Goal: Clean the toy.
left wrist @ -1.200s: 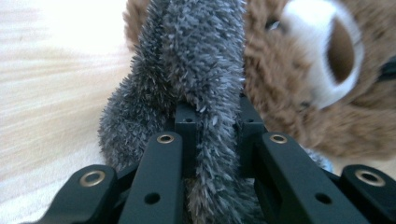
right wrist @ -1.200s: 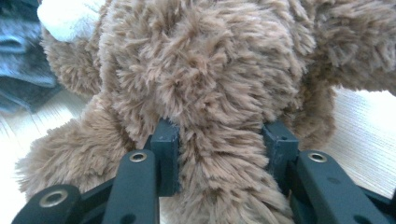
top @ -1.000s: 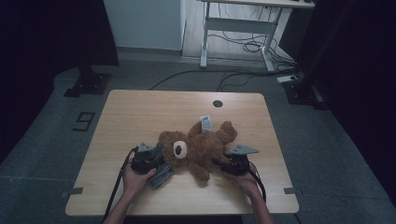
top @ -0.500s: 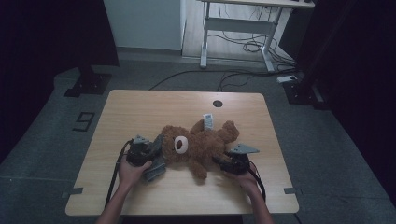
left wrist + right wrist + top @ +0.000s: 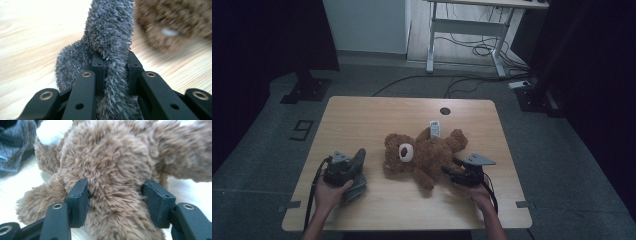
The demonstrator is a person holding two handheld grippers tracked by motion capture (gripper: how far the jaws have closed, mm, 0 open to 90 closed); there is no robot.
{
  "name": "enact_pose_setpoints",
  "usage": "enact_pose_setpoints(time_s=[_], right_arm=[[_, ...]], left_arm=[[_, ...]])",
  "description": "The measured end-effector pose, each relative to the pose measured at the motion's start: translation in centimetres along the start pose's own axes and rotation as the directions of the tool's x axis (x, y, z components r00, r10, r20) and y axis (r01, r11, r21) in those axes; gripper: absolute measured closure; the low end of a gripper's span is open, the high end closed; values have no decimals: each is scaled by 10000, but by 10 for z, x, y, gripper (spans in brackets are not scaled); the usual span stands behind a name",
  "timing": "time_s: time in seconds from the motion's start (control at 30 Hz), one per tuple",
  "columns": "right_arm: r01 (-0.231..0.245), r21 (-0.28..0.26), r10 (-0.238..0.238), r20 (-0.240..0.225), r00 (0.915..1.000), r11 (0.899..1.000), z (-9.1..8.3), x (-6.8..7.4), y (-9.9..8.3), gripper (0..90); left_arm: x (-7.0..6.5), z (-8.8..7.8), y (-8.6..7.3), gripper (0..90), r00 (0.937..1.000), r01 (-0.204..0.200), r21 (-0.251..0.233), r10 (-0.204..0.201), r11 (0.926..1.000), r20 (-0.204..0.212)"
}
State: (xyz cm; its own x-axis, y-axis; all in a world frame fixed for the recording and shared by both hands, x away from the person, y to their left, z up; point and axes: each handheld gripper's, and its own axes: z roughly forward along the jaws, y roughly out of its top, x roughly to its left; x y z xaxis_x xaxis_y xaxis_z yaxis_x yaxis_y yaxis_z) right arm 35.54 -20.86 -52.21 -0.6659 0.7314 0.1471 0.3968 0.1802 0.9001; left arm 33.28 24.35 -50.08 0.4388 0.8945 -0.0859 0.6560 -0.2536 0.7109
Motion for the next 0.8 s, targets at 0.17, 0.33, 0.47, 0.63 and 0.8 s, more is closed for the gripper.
enact_pose_setpoints(time_s=[0.17,0.33,0.47,0.63,0.8], right_arm=[[-138,-292,139,31,9999,9995,-8,-2,2,402],[-206,-418,208,54,9998,9989,-12,-4,3,400],[-170,-369,172,44,9998,9992,-13,-2,2,400],[1,-367,-3,-65,10000,9993,-17,1,2,400],[195,-349,-201,-173,9996,9992,-21,5,1,397]], left_arm=[[18,-4,-14,722,9985,316,309,-301,9990,-468],[29,0,-24,690,9962,620,695,-575,9957,-660],[29,5,-27,644,9958,560,843,-496,9949,-769],[28,5,-26,492,9961,505,839,-441,9952,-768],[25,0,-25,284,9955,181,464,-137,9988,-936]])
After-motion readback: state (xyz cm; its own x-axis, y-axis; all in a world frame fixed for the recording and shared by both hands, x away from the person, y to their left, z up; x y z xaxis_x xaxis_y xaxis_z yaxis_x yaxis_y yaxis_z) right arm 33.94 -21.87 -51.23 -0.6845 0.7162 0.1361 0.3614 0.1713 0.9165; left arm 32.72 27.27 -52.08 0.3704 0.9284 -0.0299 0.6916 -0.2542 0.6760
